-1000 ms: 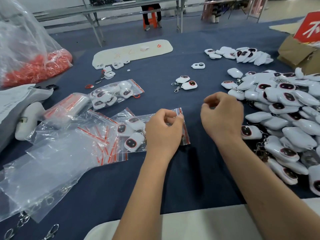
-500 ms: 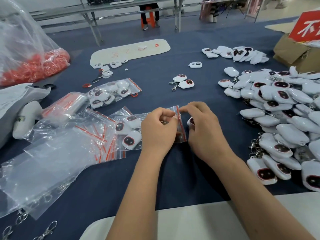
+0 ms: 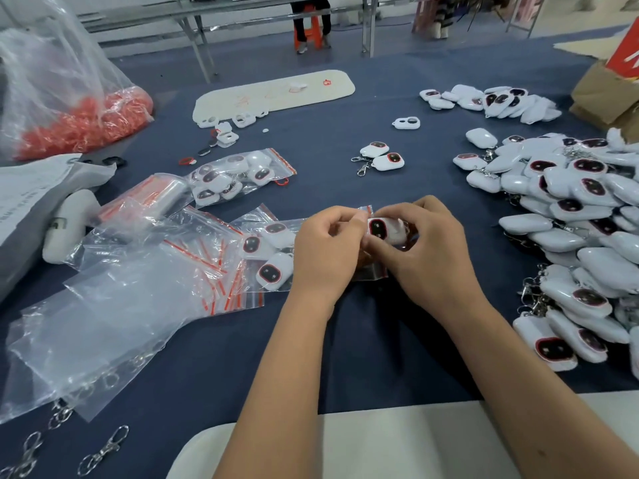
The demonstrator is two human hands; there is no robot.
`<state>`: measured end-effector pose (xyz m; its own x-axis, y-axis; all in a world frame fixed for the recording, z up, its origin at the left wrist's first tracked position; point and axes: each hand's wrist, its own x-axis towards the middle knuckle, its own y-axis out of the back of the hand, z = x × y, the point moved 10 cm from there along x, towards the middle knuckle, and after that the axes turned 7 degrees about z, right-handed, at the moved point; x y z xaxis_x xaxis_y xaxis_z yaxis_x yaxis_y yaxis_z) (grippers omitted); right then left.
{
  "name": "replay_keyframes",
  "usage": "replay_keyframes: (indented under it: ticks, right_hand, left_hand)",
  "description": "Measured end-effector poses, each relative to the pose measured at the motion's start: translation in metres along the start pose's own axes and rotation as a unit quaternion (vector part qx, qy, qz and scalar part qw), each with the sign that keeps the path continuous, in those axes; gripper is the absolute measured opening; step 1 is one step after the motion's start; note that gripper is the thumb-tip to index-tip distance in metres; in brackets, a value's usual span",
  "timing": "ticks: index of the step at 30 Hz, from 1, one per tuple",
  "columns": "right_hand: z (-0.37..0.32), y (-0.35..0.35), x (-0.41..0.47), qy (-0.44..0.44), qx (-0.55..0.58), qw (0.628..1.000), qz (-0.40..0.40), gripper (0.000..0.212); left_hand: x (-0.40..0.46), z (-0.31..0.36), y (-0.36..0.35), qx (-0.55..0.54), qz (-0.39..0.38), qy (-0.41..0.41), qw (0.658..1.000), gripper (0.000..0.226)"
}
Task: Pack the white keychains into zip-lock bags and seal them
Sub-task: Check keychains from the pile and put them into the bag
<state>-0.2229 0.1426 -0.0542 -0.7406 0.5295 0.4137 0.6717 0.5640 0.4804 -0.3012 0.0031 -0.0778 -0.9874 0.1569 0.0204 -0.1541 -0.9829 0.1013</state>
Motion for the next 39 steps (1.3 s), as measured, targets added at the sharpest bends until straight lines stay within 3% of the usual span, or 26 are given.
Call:
replay_keyframes:
  ticks: [4, 6, 10, 14, 16, 22, 39]
  right_hand:
    - [0.006, 0.008, 0.005, -0.037, 0.056, 0.997, 0.038, 0.036]
    - [0.013, 0.0, 0.005, -0.083, 0.119, 0.989, 0.014, 0.033]
    - [0.018, -0.027, -0.004, -0.204, 0.36, 0.909, -0.053, 0.026]
    - [0.012, -0.04, -0.007, -0.207, 0.404, 0.883, -0.119, 0.024]
    - [0.014, -0.041, -0.006, -0.209, 0.408, 0.881, -0.117, 0.023]
    - [0.02, -0.022, 0.001, -0.145, 0.308, 0.94, -0.019, 0.018]
    - [0.018, -0.028, 0.001, -0.148, 0.326, 0.932, -0.055, 0.026]
  left_hand:
    - [-0.003, 0.0, -0.006, -0.062, -0.045, 0.043, 0.996, 0.026]
    - [-0.005, 0.001, -0.01, -0.075, -0.071, 0.046, 0.994, 0.026]
    - [-0.006, 0.005, -0.009, -0.069, -0.072, 0.016, 0.995, 0.011]
    - [-0.002, 0.002, 0.004, -0.056, -0.025, 0.015, 0.998, 0.008]
    - [0.0, -0.001, 0.006, -0.053, -0.009, 0.027, 0.998, 0.01]
    - [0.0, -0.004, 0.002, -0.081, -0.01, 0.051, 0.995, 0.015]
    - [-0.005, -0.006, 0.002, -0.044, -0.04, 0.08, 0.995, 0.013]
